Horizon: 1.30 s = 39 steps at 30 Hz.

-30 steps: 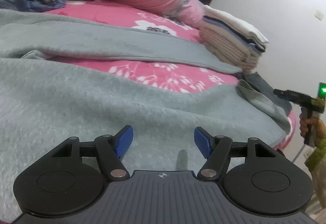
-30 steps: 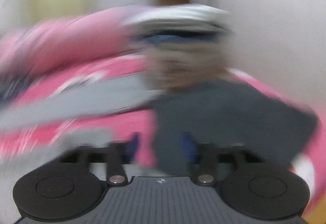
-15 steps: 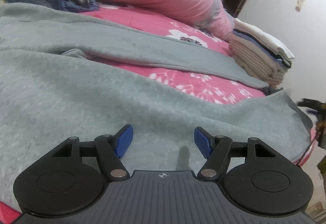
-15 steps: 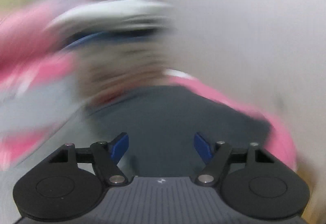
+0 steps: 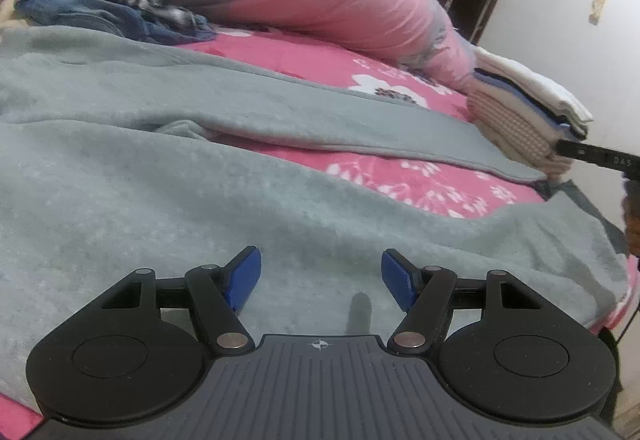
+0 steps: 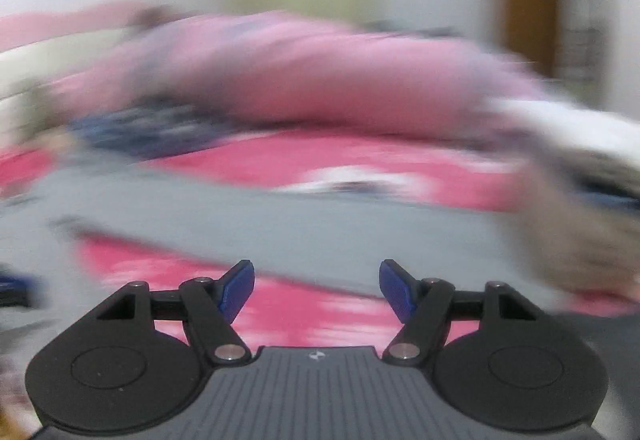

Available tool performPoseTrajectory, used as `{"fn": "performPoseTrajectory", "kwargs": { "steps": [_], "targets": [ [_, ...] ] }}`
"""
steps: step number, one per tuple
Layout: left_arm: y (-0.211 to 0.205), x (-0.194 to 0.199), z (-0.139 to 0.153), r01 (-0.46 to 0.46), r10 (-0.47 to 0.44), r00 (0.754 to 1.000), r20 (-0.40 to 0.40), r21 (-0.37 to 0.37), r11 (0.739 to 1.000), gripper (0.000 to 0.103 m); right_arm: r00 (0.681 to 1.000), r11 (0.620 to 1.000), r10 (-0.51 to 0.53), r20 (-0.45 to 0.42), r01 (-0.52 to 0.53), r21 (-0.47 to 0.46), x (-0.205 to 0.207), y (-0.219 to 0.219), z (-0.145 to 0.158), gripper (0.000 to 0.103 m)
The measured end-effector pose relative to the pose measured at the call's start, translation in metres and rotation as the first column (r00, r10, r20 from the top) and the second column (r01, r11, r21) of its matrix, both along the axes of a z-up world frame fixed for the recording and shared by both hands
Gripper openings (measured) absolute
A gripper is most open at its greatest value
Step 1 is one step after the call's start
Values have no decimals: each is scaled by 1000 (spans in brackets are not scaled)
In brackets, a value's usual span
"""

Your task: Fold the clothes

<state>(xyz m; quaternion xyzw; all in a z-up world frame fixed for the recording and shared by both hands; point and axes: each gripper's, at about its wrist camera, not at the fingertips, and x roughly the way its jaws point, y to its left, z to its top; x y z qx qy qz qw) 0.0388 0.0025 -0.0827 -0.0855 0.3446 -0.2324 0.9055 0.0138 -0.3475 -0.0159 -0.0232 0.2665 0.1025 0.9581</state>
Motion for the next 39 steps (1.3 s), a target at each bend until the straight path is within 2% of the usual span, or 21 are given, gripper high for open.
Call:
{"fn": "performPoseTrajectory", "kwargs": {
  "steps": [2,4,6,9,10,14,16,17,18,21,23,27,30,34,39],
  "targets": [
    [4,1,-3,-9,9,1000,-10,21,1000,67,978,980,188,-94,-181,75,30,42,-12,69],
    [8,-1,-7,2,-2,1000,-9,33,999,67,939,952,303,-163,-289,105,59,76,-23,64],
    [10,-6,-9,22,-22,1000,4,48,999,67,905,931,364,-220,-344,125,86,100,-32,58],
    [10,-11,-10,60,-62,998,23,90,994,67,861,910,413,-298,-380,165,112,118,-48,53],
    [11,-13,-11,71,-74,997,29,99,993,67,845,905,424,-327,-385,179,118,123,-53,48],
    [17,-15,-14,106,-110,993,41,84,991,68,769,882,472,-431,-407,239,134,143,-76,33],
    [21,-14,-15,120,-123,991,45,65,991,68,762,879,476,-440,-426,214,128,148,-78,27],
    [23,-14,-15,126,-128,991,46,54,991,68,756,874,485,-441,-440,207,125,150,-76,16],
    [26,-14,-16,130,-132,990,48,45,990,68,749,868,493,-442,-453,201,122,152,-73,10],
    [31,-14,-16,140,-141,989,52,24,990,68,734,844,525,-431,-512,157,103,161,-64,6],
    [36,-14,-15,141,-141,989,46,-3,990,68,731,829,538,-419,-549,106,92,170,-60,5],
    [46,-10,-12,137,-136,990,30,-56,989,68,737,821,535,-412,-568,50,86,177,-58,5],
    [48,-7,-14,130,-129,991,30,-43,991,68,749,831,520,-411,-555,41,91,177,-62,5],
    [46,-11,-15,128,-127,991,40,-20,992,68,786,849,483,-386,-528,-13,97,183,-67,1],
    [42,-16,-17,135,-136,989,60,27,990,68,874,831,430,-225,-481,-279,80,194,-53,0]
  ]
}}
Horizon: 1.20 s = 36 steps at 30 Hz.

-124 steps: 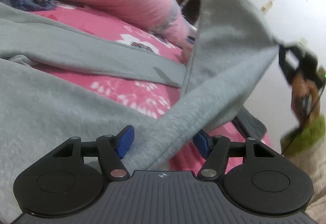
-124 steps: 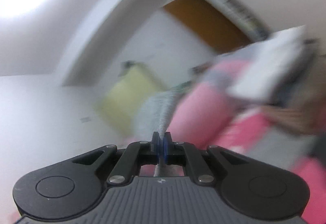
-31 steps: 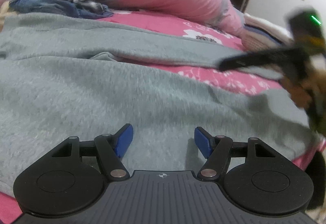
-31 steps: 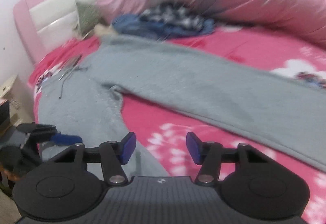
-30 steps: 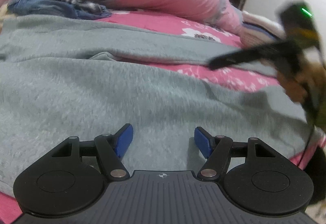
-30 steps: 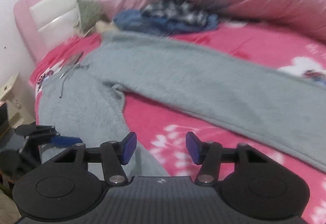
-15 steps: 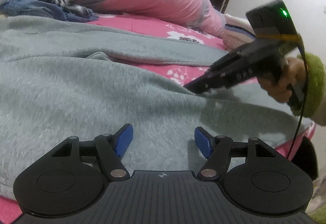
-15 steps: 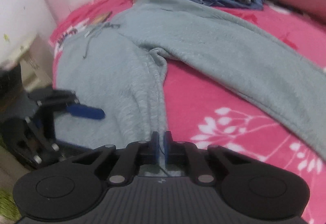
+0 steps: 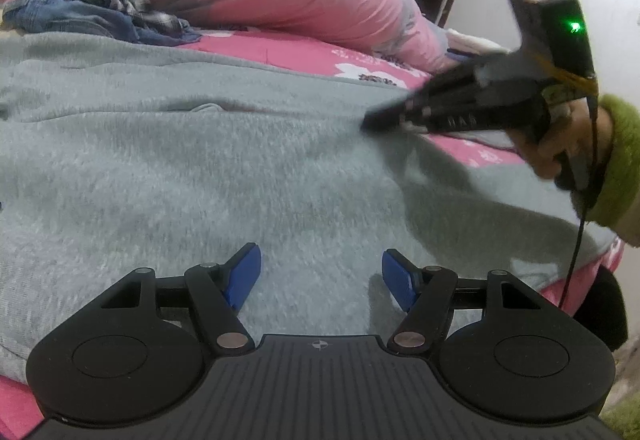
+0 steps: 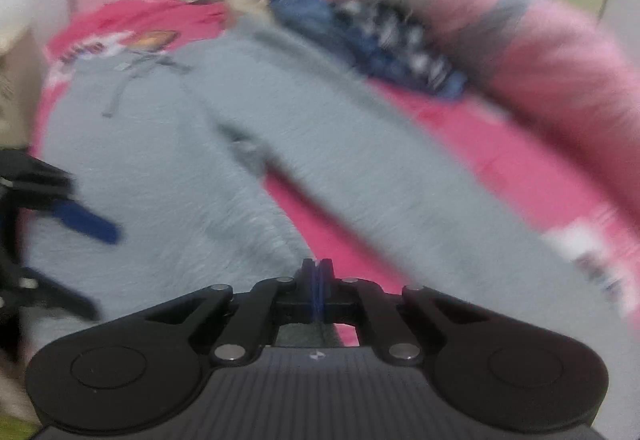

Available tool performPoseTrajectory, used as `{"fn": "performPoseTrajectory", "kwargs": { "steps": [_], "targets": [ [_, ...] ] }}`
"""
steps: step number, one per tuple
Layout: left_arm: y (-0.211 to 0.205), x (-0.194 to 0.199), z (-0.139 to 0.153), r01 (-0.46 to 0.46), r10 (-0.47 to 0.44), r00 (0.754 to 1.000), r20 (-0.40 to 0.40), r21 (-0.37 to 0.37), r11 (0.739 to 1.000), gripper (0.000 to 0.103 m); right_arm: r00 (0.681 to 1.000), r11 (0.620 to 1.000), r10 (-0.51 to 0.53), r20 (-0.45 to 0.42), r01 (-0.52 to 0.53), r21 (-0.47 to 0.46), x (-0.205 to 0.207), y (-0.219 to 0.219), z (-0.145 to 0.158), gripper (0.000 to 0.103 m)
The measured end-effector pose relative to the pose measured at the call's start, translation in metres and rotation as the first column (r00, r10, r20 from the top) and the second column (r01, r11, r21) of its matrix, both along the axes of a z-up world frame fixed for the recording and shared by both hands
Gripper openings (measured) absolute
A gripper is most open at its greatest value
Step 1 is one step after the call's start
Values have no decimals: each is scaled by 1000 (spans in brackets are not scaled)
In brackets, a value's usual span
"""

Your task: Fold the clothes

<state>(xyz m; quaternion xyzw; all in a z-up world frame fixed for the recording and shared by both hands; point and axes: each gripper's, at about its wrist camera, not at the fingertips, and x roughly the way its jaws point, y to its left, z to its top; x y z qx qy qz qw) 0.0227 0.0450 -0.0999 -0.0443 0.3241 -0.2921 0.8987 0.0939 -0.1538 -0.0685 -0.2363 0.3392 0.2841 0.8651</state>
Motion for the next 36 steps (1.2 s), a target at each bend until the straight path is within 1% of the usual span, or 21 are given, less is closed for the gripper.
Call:
{"fn": "performPoseTrajectory", "kwargs": {
  "steps": [1,2,3,6,8,10,12,13,15,16,17,18,20,21,24,27,28,30,33,34,36],
  "targets": [
    [-1,-1,0,2,-2,1000,4,9,1000,68,998,1000,-1,55,2,-30,-3,2,3,0],
    [-2,-1,-1,3,-3,1000,6,17,1000,68,998,999,-4,65,7,-52,-3,4,-6,0],
    [-3,-1,-1,4,-4,1000,7,23,1000,68,997,997,-7,71,12,-73,-1,7,-16,0],
    [-4,-1,-1,2,-2,1000,7,31,1000,68,981,977,-51,188,88,-196,2,16,-54,0],
    [-5,-1,-1,0,0,1000,9,41,999,68,964,968,-134,231,177,-176,4,10,-56,1],
    [-7,-2,0,0,-1,1000,10,60,998,68,951,968,-228,208,245,-59,-5,-12,-37,2],
    [-8,-1,2,1,-1,1000,4,70,998,69,934,951,-309,181,306,44,-18,-38,-17,2],
    [-8,0,3,0,0,1000,-1,73,997,69,920,937,-349,181,342,69,-27,-58,-7,3],
    [-9,1,5,-6,6,1000,-12,74,997,69,888,909,-415,197,411,59,-40,-94,4,9],
    [-9,2,6,-10,11,1000,-17,75,997,69,877,896,-440,193,442,39,-47,-113,6,21],
    [-10,2,8,-14,16,1000,-19,78,997,69,865,882,-465,189,471,17,-53,-133,8,30],
    [-12,2,10,-19,21,1000,-17,86,996,69,856,871,-483,184,491,2,-62,-147,11,32],
    [-16,2,14,-28,29,1000,-11,101,994,69,857,869,-486,169,495,-13,-78,-167,13,32],
    [-18,2,16,-28,29,1000,-4,106,994,69,873,883,-463,152,469,-7,-80,-171,13,33],
    [-31,4,24,-10,9,1000,13,116,993,69,923,929,-370,107,371,16,-80,-176,11,40],
    [-49,9,29,20,-25,999,40,129,991,69,967,969,-247,66,247,21,-62,-170,7,41],
    [-56,11,30,31,-38,998,54,131,991,69,979,980,-199,38,199,24,-54,-169,6,41],
    [-73,14,32,55,-67,994,88,132,990,69,991,991,-132,-26,133,33,-44,-166,3,41],
    [-102,24,32,103,-119,985,127,130,986,69,983,996,-68,-169,76,40,-23,-165,-6,41],
    [-113,29,30,124,-140,982,127,128,984,69,979,998,-51,-195,57,24,-21,-161,-10,41],
    [-134,40,26,154,-171,979,108,149,977,69,978,999,-50,-203,51,0,-22,-156,-10,41]
  ]
}}
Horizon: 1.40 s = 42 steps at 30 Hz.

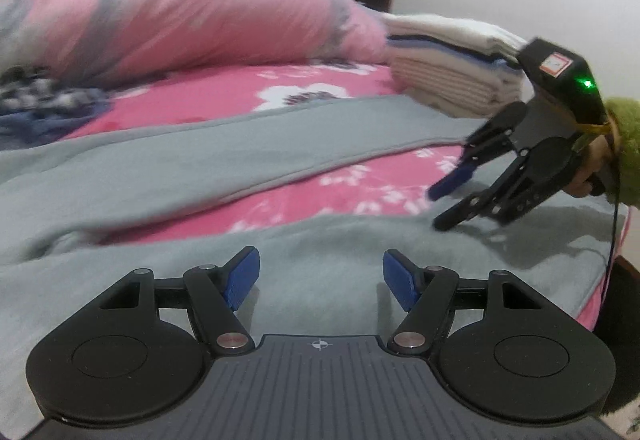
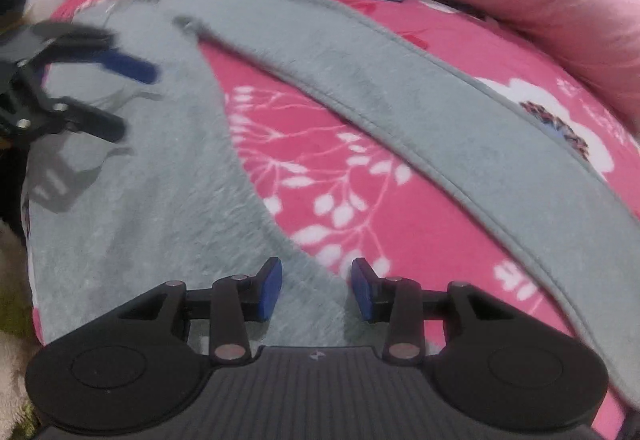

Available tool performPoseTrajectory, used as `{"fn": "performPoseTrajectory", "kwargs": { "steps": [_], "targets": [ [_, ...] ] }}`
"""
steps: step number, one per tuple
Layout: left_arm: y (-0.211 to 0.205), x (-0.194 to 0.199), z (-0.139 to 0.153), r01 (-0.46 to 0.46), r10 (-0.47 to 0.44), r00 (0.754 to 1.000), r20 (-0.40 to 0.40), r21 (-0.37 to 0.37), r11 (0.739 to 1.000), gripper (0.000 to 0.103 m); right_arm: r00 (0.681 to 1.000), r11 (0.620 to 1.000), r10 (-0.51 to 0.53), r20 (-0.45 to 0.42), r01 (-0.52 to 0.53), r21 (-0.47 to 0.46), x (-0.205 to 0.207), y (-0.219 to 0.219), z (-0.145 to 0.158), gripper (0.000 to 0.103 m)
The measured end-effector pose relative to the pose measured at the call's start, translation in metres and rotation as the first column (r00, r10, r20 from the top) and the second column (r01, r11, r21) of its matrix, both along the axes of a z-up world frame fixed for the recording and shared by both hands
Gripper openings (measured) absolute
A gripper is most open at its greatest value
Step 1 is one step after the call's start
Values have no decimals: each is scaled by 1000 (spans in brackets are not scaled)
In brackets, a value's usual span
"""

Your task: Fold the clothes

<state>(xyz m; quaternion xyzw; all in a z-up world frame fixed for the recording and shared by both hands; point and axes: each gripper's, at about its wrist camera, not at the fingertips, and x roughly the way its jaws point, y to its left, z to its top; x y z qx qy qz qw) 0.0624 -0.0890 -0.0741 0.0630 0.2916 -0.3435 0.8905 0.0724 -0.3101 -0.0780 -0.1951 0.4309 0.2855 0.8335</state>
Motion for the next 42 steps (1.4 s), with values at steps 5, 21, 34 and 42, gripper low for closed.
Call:
{"fn": "performPoseTrajectory", "kwargs": {
  "steps": [5,21,34,42],
  "targets": [
    [-42,18,-17,-1,5,1000,-25,156,988,69,999,998,-12,47,15,-60,-14,15,-2,24],
    [-52,16,-21,-44,40,999,25,195,980,74,712,800,-291,639,547,-245,-52,0,-25,0],
    [-54,17,-22,-86,84,996,20,188,978,76,100,225,-949,300,880,419,-196,-228,49,38],
    [-47,3,-6,-132,136,990,-27,130,983,76,-30,-350,-911,-411,584,733,-326,-269,-15,45]
  ]
}}
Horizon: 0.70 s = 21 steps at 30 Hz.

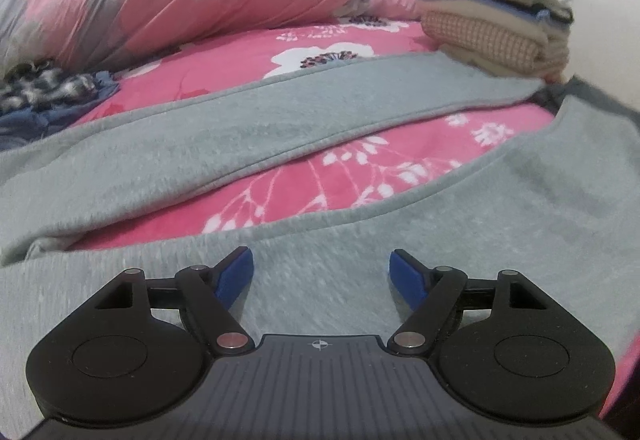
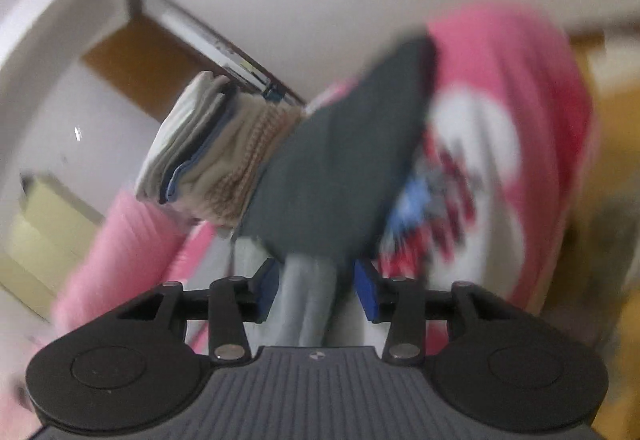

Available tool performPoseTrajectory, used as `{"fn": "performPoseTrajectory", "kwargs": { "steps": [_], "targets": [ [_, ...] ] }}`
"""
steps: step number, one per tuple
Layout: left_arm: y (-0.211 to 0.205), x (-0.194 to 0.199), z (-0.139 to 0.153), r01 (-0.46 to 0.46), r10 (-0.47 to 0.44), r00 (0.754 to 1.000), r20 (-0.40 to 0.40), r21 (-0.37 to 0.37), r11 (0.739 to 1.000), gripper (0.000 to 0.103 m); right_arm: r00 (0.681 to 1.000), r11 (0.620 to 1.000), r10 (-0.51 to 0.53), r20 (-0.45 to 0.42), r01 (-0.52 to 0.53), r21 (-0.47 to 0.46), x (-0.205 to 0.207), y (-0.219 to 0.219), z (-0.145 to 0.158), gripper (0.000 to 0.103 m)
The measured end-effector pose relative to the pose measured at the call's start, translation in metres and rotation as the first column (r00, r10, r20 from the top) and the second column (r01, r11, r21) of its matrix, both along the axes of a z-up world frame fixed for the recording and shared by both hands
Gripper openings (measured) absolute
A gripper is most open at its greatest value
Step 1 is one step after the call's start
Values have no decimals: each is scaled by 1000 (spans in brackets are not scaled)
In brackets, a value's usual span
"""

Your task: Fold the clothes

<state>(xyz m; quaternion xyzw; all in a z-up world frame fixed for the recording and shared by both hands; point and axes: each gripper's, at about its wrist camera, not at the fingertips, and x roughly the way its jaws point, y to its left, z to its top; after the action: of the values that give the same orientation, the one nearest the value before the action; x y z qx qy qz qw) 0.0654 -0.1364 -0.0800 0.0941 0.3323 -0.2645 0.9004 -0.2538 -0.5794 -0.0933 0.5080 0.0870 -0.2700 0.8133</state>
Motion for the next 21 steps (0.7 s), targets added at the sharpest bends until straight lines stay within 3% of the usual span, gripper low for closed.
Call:
{"fn": "performPoseTrajectory", "kwargs": {
  "steps": [2,7,9,10,16,20,21],
  "targets": [
    [2,-9,5,-4,4,1000,-8,-15,1000,76,999,996,13,51,-18,93,-1,-1,-18,45],
    [3,-32,10,2,-2,1000,-12,-19,1000,76,996,980,47,82,-61,188,32,-15,-41,45],
    [2,-37,8,-1,1,1000,-26,-19,1000,76,992,982,49,119,-70,178,38,-14,-42,31],
    [2,-39,6,-4,3,1000,-30,-18,1000,76,988,983,60,141,-83,163,40,-12,-37,8],
    [0,-45,4,-19,19,999,-31,-7,1000,76,993,996,-7,115,17,-85,14,14,2,8],
    [3,-44,1,-32,31,998,-46,-13,999,76,996,995,-79,35,77,71,10,4,-40,9],
    [5,-44,0,-34,33,998,-48,-18,999,76,994,990,-93,48,87,110,3,3,-48,10]
  ]
}}
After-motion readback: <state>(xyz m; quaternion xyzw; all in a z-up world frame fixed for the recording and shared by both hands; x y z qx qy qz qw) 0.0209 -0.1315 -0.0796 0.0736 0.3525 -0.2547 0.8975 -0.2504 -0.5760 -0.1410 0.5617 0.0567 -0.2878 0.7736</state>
